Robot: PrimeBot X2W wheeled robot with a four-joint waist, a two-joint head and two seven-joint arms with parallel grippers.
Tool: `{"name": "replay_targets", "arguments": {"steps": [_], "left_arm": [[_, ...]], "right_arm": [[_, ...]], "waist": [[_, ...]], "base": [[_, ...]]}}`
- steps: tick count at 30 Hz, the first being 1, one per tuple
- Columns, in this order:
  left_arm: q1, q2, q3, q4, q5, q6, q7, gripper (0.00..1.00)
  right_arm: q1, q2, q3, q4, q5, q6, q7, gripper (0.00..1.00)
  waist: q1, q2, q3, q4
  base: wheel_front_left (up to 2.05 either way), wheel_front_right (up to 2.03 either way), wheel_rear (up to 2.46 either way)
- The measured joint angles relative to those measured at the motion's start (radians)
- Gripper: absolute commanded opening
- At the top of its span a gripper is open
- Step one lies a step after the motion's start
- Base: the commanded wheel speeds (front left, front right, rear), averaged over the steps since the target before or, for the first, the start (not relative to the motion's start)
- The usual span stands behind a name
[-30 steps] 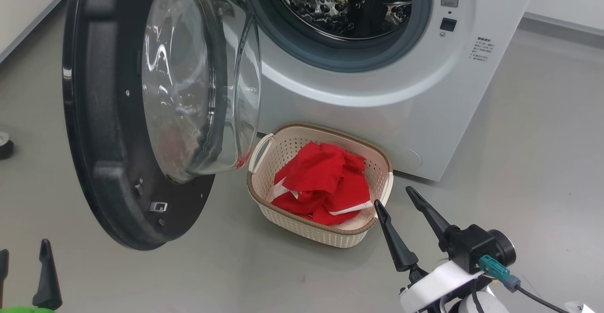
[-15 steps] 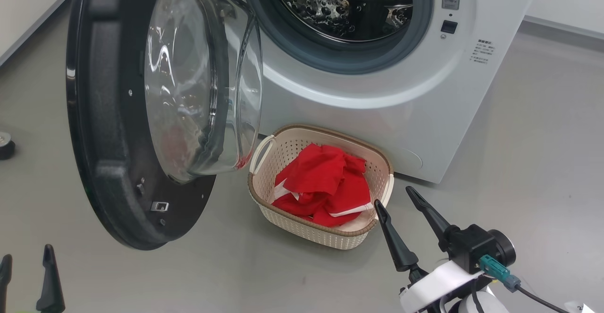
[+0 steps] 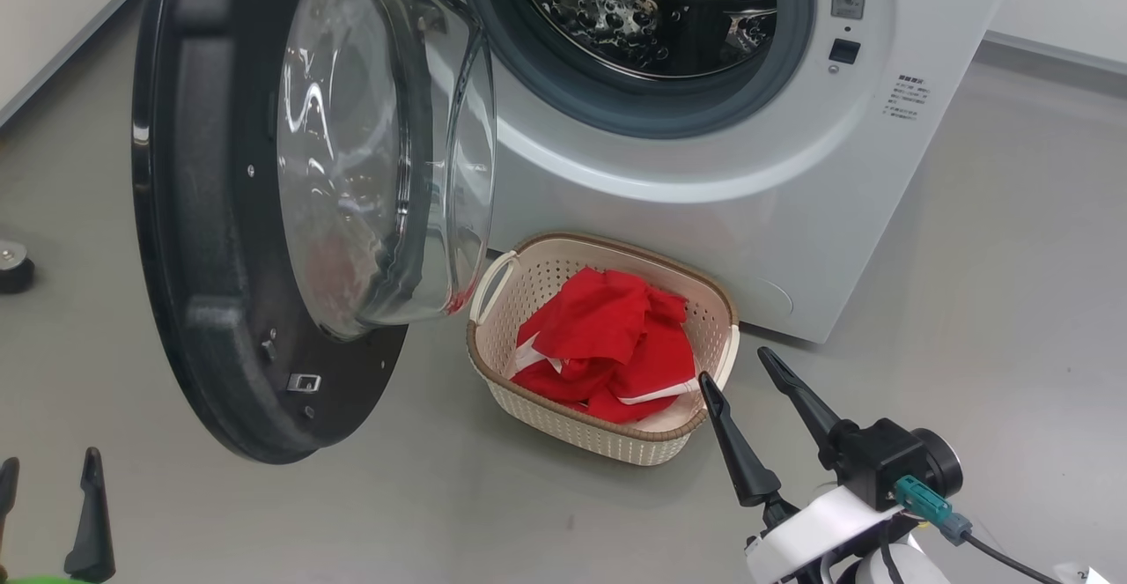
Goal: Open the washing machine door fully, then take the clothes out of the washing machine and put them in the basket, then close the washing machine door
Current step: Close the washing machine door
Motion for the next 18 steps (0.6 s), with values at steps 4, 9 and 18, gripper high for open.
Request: {"name": "replay_targets", "arguments": {"steps": [4, 9, 18], "left_arm": [[-0.001, 0.0, 0.0, 0.0, 0.015, 0.008, -0.008, 1.0], [-0.005, -0.005, 0.0, 0.002, 0.015, 0.009, -0.008, 1.0], [-0.026, -0.013, 0.012, -0.003, 0.025, 0.009, -0.008, 0.92]], "right_arm": [[0.0, 0.0, 0.0, -0.001, 0.0, 0.0, 0.0, 1.0], [0.0, 0.0, 0.0, -0.001, 0.0, 0.0, 0.0, 1.0], [0.0, 0.001, 0.0, -0.001, 0.0, 0.0, 0.0, 1.0]], "waist": [[0.0, 0.0, 0.002, 0.003], [0.0, 0.0, 0.005, 0.005], [0.0, 0.0, 0.006, 0.005]], "base": [[0.0, 0.0, 0.0], [0.0, 0.0, 0.0], [0.0, 0.0, 0.0]]}}
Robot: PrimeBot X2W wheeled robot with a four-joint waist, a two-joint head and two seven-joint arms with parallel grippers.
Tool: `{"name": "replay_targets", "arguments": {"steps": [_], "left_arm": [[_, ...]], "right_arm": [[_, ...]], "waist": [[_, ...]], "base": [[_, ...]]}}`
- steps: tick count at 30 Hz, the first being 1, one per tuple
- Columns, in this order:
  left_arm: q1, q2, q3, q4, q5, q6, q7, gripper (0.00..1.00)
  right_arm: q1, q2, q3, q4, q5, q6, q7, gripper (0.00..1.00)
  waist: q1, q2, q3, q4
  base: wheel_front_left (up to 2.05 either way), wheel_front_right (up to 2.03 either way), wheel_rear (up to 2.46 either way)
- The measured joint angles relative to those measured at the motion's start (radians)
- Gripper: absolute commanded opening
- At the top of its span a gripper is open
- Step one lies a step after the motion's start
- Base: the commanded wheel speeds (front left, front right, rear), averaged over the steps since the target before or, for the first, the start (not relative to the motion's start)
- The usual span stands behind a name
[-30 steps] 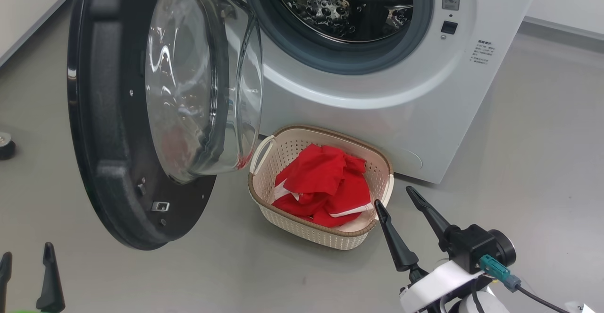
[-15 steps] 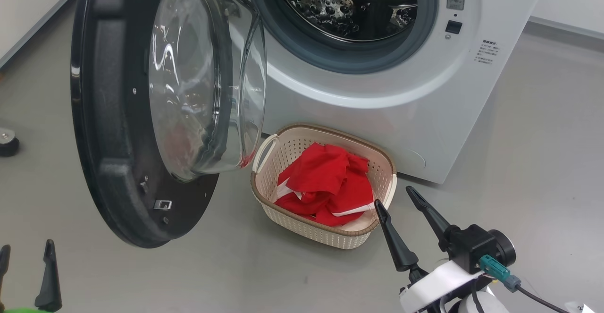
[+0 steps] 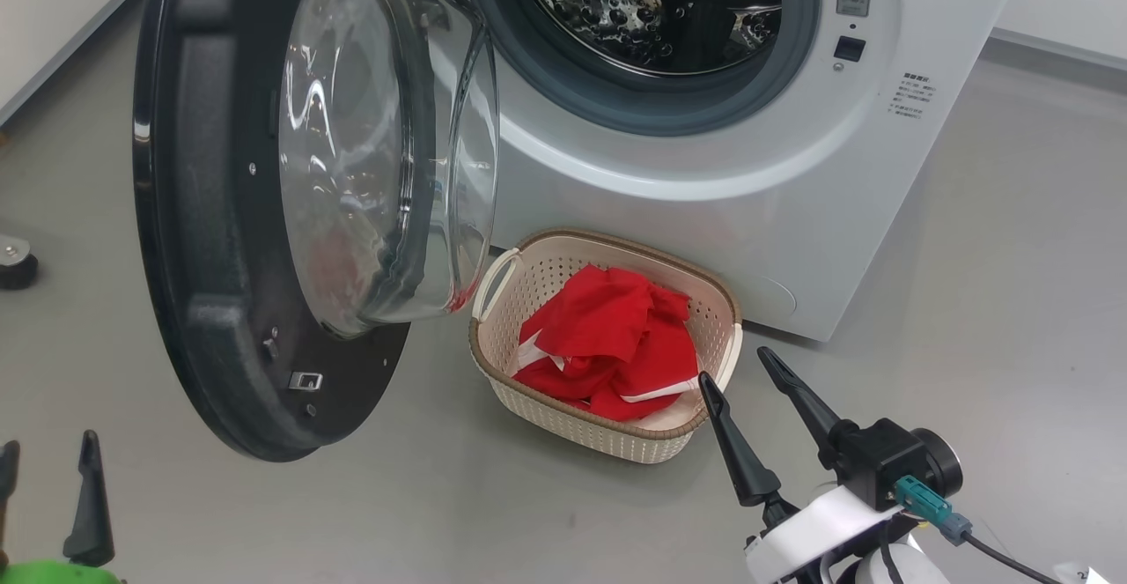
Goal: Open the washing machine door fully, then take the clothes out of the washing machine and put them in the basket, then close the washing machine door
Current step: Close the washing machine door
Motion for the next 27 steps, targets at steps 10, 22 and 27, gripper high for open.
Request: {"name": "replay_targets", "arguments": {"steps": [10, 22, 27], "left_arm": [[-0.028, 0.0, 0.007, -0.068, 0.008, -0.002, -0.003, 0.0], [-0.092, -0.045, 0.043, -0.082, -0.213, -0.011, 0.005, 0.0], [-0.138, -0.111, 0.067, -0.069, -0.448, -0.012, 0.099, 0.0]], "right_arm": [[0.001, 0.0, 0.0, 0.0, 0.0, 0.0, 0.0, 1.0], [0.001, 0.001, 0.002, 0.004, -0.004, 0.0, 0.0, 1.0], [0.001, 0.001, 0.002, 0.007, -0.005, 0.0, 0.0, 1.0]], "waist": [[0.0, 0.0, 0.001, -0.002], [0.0, 0.0, 0.015, -0.001], [0.0, 0.0, 0.021, -0.004]], "base": [[0.0, 0.0, 0.0], [0.0, 0.0, 0.0], [0.0, 0.0, 0.0]]}}
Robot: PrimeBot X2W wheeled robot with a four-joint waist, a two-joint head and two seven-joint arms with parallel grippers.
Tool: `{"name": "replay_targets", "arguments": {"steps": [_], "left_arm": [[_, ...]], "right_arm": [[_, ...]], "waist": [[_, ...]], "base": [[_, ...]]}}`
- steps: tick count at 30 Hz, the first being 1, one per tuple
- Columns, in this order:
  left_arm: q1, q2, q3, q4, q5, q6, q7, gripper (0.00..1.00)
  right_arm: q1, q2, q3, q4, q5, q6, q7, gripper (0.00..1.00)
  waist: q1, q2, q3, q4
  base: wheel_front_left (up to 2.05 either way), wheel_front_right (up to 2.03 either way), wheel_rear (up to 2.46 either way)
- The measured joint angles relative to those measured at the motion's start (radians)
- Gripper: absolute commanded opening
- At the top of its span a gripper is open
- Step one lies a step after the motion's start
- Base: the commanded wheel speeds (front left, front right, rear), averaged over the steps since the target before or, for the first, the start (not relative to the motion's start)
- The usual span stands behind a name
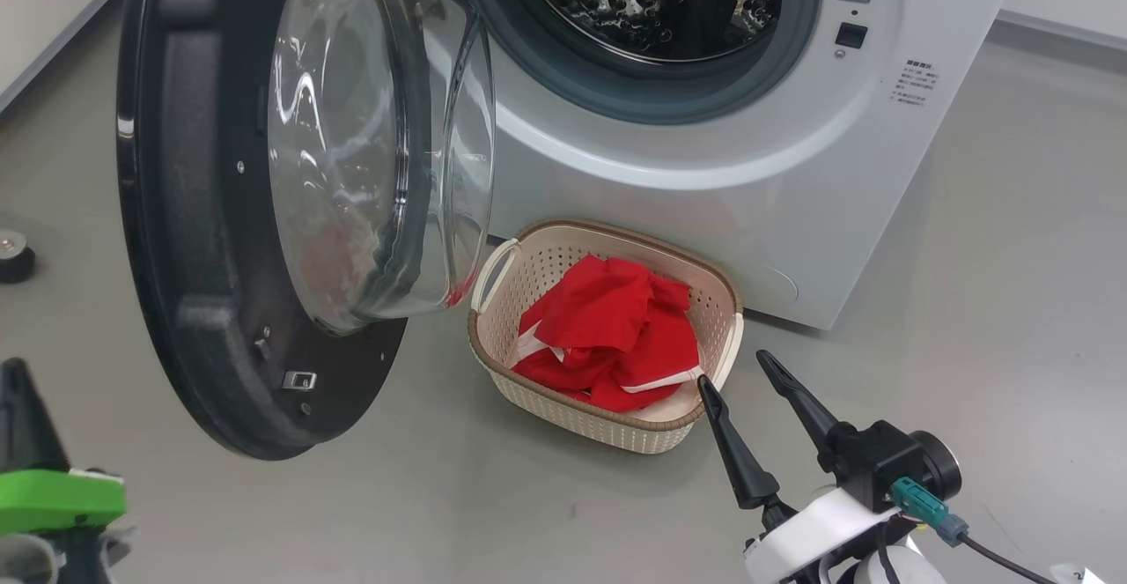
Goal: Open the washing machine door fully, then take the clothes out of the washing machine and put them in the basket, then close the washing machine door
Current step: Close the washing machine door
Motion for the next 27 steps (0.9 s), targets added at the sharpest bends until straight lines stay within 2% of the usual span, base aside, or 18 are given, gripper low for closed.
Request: {"name": "replay_targets", "arguments": {"steps": [3, 4, 9, 15, 22, 27], "left_arm": [[-0.024, -0.033, -0.016, -0.005, -0.157, 0.0, 0.08, 0.0], [-0.024, -0.033, -0.016, -0.005, -0.157, 0.0, 0.08, 0.0], [-0.08, -0.075, 0.007, -0.049, -0.426, 0.0, 0.212, 0.0], [-0.117, -0.078, 0.048, -0.091, -0.676, 0.0, 0.375, 0.0], [-0.117, -0.073, 0.08, -0.103, -0.855, 0.001, 0.539, 0.0], [-0.107, -0.06, 0.066, -0.125, -0.925, 0.021, 0.658, 0.0]], "right_arm": [[0.0, 0.0, 0.0, 0.004, -0.001, 0.0, 0.0, 1.0], [0.0, 0.0, 0.0, 0.004, -0.001, 0.0, 0.0, 1.0], [0.0, 0.0, 0.002, 0.009, -0.001, 0.0, 0.0, 1.0], [0.0, 0.0, 0.002, 0.015, -0.003, 0.0, 0.0, 1.0], [0.0, 0.0, 0.003, 0.022, -0.003, 0.001, 0.0, 1.0], [0.0, 0.0, 0.003, 0.024, -0.003, 0.001, 0.0, 1.0]], "waist": [[0.0, 0.0, 0.002, -0.003], [0.0, 0.0, 0.002, -0.003], [0.0, 0.0, 0.005, -0.007], [0.0, 0.0001, 0.006, -0.01], [0.0, 0.0, 0.002, -0.013], [0.0, 0.0, -0.003, -0.014]], "base": [[0.0, 0.0, 0.0], [0.0, 0.0, 0.0], [0.0, 0.0, 0.0], [0.0, 0.0, 0.0], [0.0, 0.0, 0.0], [0.0, 0.0, 0.0]]}}
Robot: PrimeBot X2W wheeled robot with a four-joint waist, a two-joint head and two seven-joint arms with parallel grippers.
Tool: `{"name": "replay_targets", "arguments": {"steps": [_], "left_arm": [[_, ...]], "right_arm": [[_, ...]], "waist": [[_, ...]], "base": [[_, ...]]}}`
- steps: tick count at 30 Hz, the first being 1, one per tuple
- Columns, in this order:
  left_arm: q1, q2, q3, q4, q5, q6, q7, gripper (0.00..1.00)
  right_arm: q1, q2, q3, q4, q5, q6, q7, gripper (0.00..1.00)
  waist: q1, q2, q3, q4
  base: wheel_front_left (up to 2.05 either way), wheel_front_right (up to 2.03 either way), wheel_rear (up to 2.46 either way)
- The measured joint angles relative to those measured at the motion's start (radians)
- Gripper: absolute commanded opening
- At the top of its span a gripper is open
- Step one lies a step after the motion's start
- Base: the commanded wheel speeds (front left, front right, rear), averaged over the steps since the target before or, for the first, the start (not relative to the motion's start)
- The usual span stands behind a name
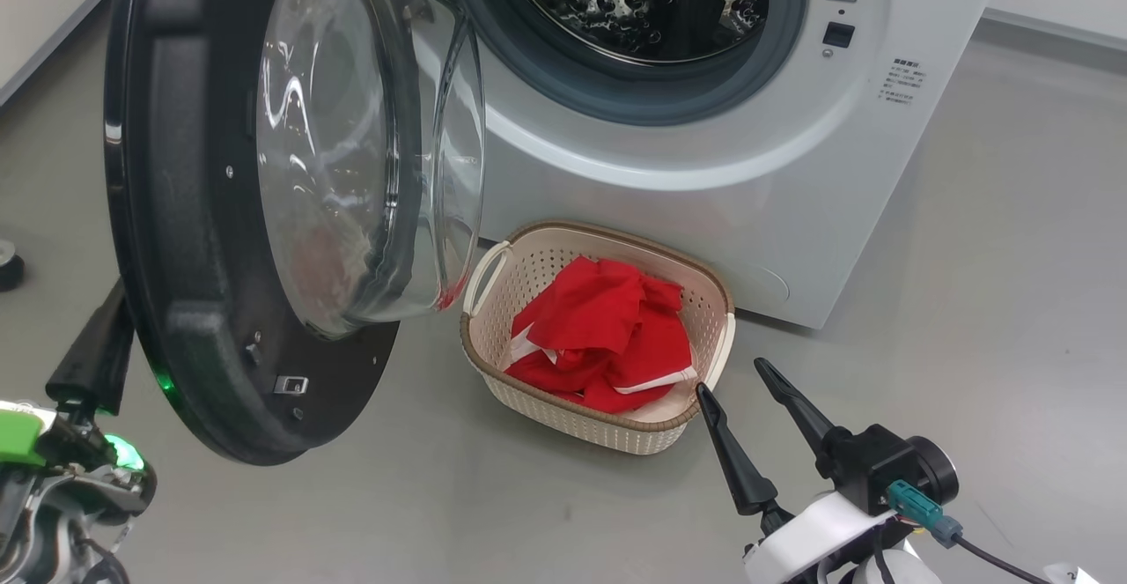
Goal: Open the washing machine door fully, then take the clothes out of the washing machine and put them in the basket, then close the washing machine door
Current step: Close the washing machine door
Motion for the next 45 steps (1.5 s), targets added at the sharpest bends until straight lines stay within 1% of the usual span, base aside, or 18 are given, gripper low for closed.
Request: {"name": "replay_targets", "arguments": {"steps": [6, 9, 17, 26, 32, 37, 39, 45], "left_arm": [[0.032, 0.049, -0.004, -0.026, -0.017, 0.031, 0.084, 0.0], [0.045, 0.06, -0.006, -0.04, -0.047, 0.041, 0.124, 0.0], [0.07, 0.08, -0.02, -0.084, -0.064, 0.06, 0.19, 0.0], [0.098, 0.081, -0.035, -0.12, -0.064, 0.07, 0.22, 0.0], [0.108, 0.07, -0.077, -0.142, -0.064, 0.078, 0.24, 0.0], [0.13, 0.04, -0.104, -0.162, -0.066, 0.08, 0.257, 0.0], [0.135, 0.038, -0.114, -0.166, -0.066, 0.086, 0.258, 0.0], [0.135, 0.027, -0.127, -0.176, -0.064, 0.086, 0.256, 0.0]], "right_arm": [[0.0, 0.0, 0.001, 0.001, 0.0, 0.0, 0.0, 1.0], [0.0, 0.0, 0.001, 0.002, 0.0, 0.0, 0.0, 1.0], [-0.001, 0.0, 0.001, 0.006, 0.0, 0.0, 0.0, 1.0], [-0.009, 0.001, 0.006, 0.007, 0.0, 0.0, 0.0, 1.0], [-0.02, 0.0, -0.004, 0.007, 0.0, 0.0, 0.0, 1.0], [-0.028, 0.001, -0.01, 0.006, 0.0, 0.0, 0.0, 1.0], [-0.028, 0.001, -0.011, 0.005, 0.0, -0.001, 0.0, 1.0], [-0.034, 0.001, -0.014, 0.004, 0.001, -0.001, 0.0, 1.0]], "waist": [[0.0, 0.0, -0.003, 0.001], [0.0, 0.0, -0.002, 0.001], [0.0, 0.0, 0.001, -0.003], [0.0, 0.0, 0.005, -0.029], [0.0, 0.0, 0.006, -0.059], [0.0, 0.0, 0.006, -0.096], [0.0, 0.0, 0.007, -0.11], [0.0, 0.0, 0.011, -0.155]], "base": [[0.0, 0.0, 0.0], [0.0, 0.0, 0.0], [0.0, 0.0, 0.0], [0.0, 0.0, 0.0], [0.0, 0.0, 0.0], [0.0, 0.0, 0.0], [0.0, 0.0, 0.0], [0.0, 0.0, 0.0]]}}
